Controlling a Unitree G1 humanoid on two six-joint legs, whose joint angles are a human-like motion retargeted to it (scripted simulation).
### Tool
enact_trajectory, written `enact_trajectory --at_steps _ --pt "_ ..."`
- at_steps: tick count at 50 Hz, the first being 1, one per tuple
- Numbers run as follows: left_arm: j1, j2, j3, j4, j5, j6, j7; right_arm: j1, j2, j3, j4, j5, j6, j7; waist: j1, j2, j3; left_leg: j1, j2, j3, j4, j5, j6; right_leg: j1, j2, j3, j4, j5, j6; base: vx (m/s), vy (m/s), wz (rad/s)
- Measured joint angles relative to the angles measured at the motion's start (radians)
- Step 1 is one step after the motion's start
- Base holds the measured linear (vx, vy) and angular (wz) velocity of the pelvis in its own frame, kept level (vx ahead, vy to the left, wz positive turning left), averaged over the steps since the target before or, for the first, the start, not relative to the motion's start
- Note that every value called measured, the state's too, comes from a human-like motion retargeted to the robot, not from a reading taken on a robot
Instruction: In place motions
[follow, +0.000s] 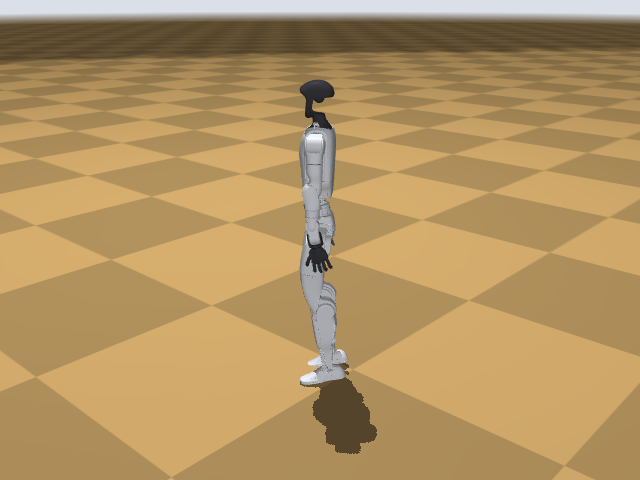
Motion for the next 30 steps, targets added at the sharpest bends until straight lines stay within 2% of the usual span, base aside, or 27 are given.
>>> enact_trajectory --at_steps 30 --pt "0.000 0.000 0.011 0.001 -0.001 0.000 0.001 0.002 0.001 -0.006 0.002 0.004 -0.009 0.002 0.011 0.010 -0.012 0.006 -0.003 -0.002 -0.001 -0.005 0.001 0.010 -0.002 -0.005 0.001 -0.018 -0.002 0.00 0.00 0.00"
